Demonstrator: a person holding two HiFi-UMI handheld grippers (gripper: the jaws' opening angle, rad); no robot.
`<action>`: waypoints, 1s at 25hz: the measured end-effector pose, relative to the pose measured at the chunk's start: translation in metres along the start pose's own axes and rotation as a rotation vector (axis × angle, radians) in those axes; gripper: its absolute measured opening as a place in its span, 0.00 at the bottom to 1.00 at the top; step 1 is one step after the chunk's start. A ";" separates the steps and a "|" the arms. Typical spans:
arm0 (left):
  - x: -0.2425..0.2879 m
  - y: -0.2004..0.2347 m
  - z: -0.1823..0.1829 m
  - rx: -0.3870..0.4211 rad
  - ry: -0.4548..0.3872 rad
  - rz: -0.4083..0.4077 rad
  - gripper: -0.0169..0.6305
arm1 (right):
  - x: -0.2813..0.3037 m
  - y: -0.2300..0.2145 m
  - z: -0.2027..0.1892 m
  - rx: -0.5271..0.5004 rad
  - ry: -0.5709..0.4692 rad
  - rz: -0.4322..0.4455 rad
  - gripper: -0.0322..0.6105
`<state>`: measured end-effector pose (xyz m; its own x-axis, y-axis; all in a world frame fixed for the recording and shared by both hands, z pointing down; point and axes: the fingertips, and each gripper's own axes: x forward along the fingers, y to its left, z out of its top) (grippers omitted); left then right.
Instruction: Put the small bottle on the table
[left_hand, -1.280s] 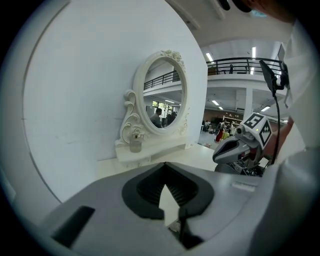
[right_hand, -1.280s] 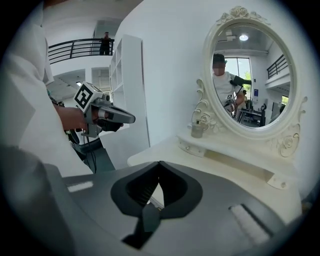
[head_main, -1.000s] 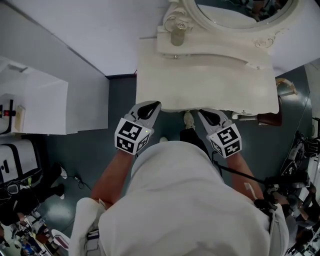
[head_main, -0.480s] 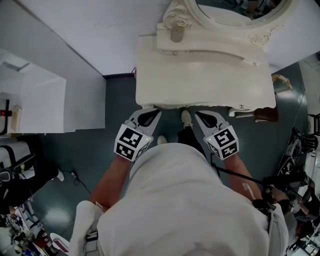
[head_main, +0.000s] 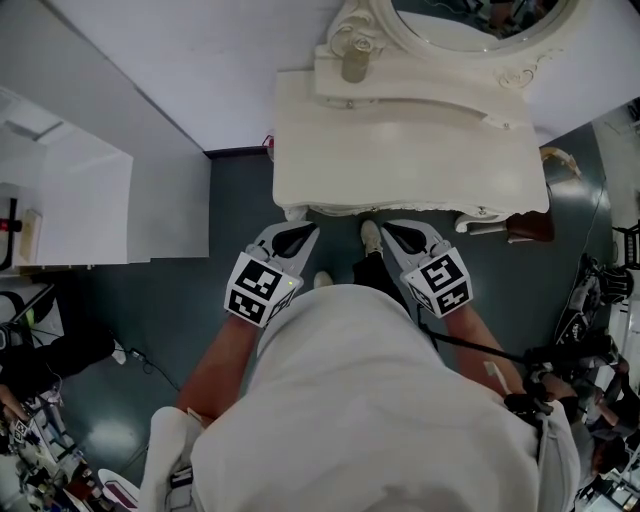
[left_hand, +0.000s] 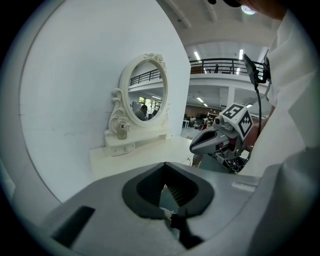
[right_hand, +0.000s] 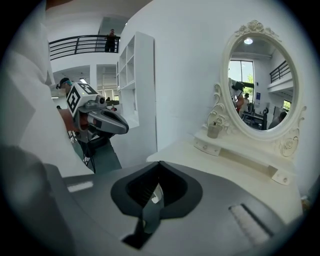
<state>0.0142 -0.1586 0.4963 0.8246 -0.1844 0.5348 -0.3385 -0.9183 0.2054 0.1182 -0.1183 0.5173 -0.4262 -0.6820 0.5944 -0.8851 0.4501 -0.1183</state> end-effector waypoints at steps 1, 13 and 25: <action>-0.001 0.000 -0.001 0.000 0.002 0.000 0.03 | 0.001 0.001 0.001 -0.003 -0.001 0.003 0.05; -0.007 -0.001 -0.003 -0.005 0.006 0.003 0.03 | 0.006 0.008 0.010 -0.021 -0.010 0.017 0.05; -0.009 0.003 -0.006 -0.005 0.006 -0.006 0.03 | 0.012 0.013 0.010 -0.023 -0.011 0.013 0.05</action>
<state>0.0029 -0.1577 0.4967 0.8237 -0.1765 0.5388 -0.3360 -0.9175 0.2131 0.0994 -0.1261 0.5146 -0.4395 -0.6826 0.5839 -0.8751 0.4718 -0.1071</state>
